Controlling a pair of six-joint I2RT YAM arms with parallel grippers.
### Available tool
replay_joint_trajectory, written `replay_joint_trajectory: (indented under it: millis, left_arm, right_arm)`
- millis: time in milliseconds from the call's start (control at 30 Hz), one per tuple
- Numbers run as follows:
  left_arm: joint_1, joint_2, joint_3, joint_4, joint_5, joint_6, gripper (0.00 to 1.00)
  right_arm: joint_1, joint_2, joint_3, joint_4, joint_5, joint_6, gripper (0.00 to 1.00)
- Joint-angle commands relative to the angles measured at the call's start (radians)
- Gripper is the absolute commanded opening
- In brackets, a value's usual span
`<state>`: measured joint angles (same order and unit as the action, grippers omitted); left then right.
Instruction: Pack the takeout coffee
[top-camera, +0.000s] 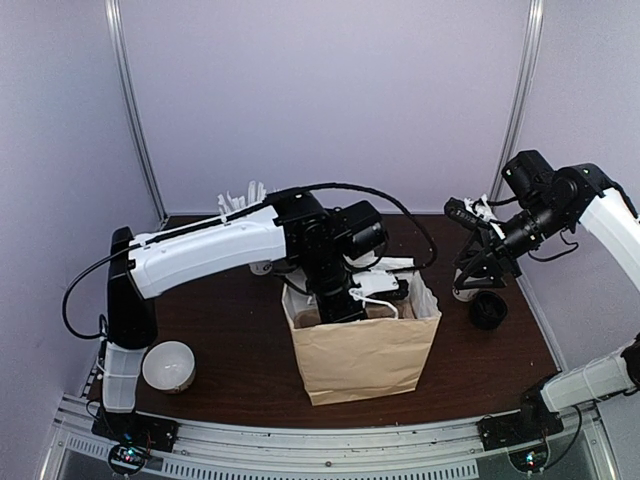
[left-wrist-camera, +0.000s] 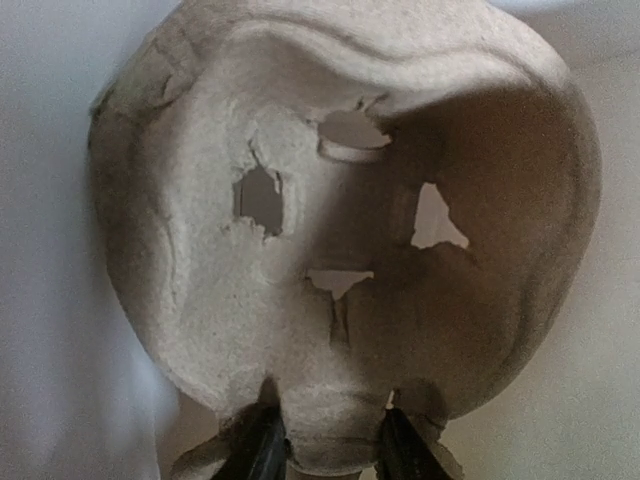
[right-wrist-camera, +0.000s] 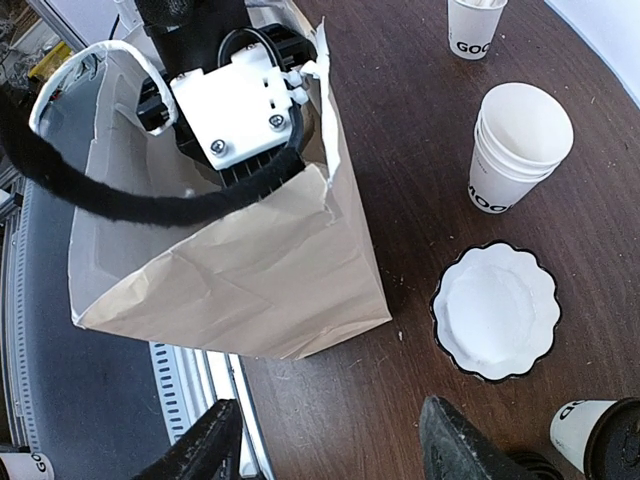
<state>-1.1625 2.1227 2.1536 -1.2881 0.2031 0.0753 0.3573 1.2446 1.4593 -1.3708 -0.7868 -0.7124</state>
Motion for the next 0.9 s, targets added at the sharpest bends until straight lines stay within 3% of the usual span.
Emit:
replay_joint_trajectory:
  millis: [0, 667, 867]
  left_arm:
    - [-0.009, 0.031, -0.028, 0.013, -0.004, -0.001, 0.33]
    - [-0.026, 0.103, -0.084, 0.042, -0.026, -0.06, 0.35]
    - [-0.029, 0.094, -0.082, 0.028, -0.019, -0.057, 0.45]
  right_arm:
    - [-0.006, 0.002, -0.006, 0.009, -0.019, -0.013, 0.65]
    - [-0.006, 0.019, 0.002, 0.005, -0.029, -0.011, 0.65]
    - [-0.006, 0.02, -0.007, 0.01, -0.034, -0.009, 0.65]
